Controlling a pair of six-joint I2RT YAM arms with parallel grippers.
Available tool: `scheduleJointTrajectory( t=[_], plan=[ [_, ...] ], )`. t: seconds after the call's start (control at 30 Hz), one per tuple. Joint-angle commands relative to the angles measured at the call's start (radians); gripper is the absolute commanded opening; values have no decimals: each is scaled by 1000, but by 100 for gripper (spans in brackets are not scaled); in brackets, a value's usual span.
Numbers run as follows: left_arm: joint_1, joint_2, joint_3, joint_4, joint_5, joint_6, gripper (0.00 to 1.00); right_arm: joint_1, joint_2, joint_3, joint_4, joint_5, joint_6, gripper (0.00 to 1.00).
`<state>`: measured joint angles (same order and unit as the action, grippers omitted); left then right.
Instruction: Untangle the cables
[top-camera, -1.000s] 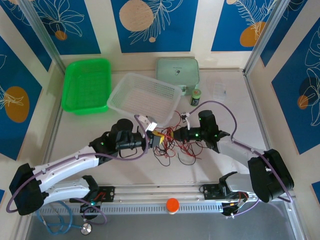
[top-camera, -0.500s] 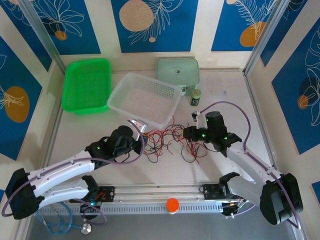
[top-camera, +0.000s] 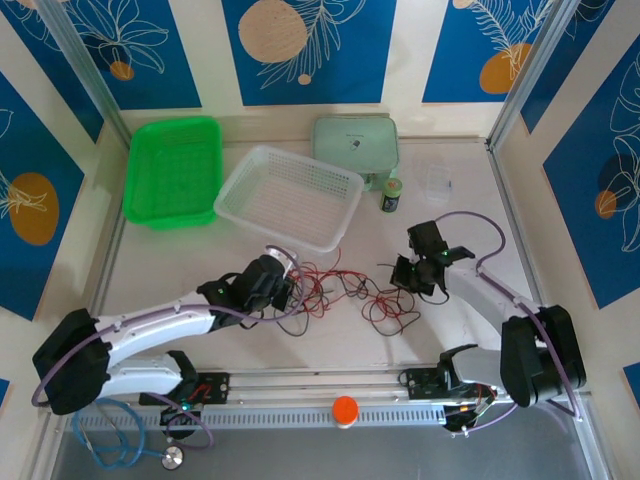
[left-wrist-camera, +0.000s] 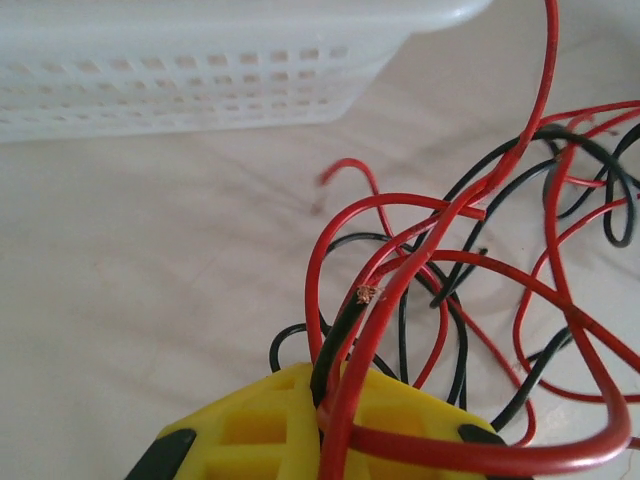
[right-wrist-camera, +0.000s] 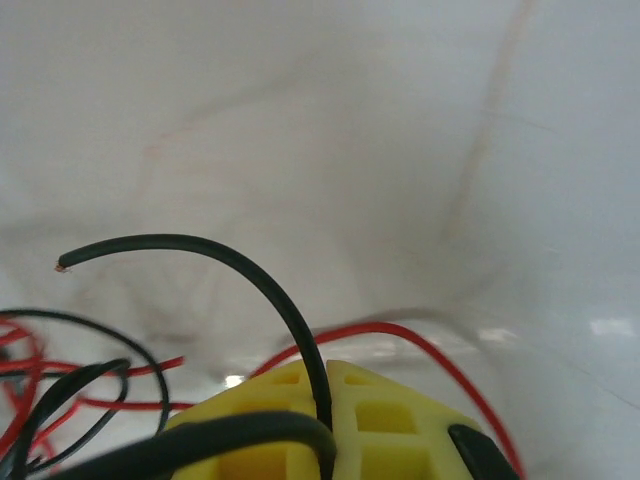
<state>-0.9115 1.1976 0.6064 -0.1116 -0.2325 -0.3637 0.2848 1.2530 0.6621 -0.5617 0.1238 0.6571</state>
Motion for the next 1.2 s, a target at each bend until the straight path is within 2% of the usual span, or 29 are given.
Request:
scheduleJointTrajectory(
  t=[0.0,0.2,0.23,0.37,0.5,0.53,0.7,0.77,0.93,1.07,1.17],
  plan=[
    [4,31,14,31,64,-15,0,-21,22,23,-94,120,65,0],
    [2,63,10,49,114,-29,0,-61,-6,49,-123,193,80,2],
    [2,67,9,52,119,-33,1,-63,-18,51,-125,192,77,5],
    [-3,81,8,65,143,-40,7,-61,-98,69,-160,154,55,34],
    [-8,97,15,79,167,-44,22,-33,-187,83,-211,96,58,49],
    [-9,99,18,80,173,-44,27,-23,-200,87,-223,81,65,50],
    [-20,55,48,53,190,-36,68,106,-232,114,-279,59,131,58],
    [-23,21,61,20,184,-31,76,172,-222,129,-287,64,154,60],
    [-23,-71,71,-133,140,-70,83,282,-160,168,-262,34,164,60],
    [-23,-109,48,-272,113,-221,85,318,-113,203,-228,1,123,60],
    [-23,-121,4,-276,163,-373,86,328,-91,231,-212,-25,71,60]
  ],
)
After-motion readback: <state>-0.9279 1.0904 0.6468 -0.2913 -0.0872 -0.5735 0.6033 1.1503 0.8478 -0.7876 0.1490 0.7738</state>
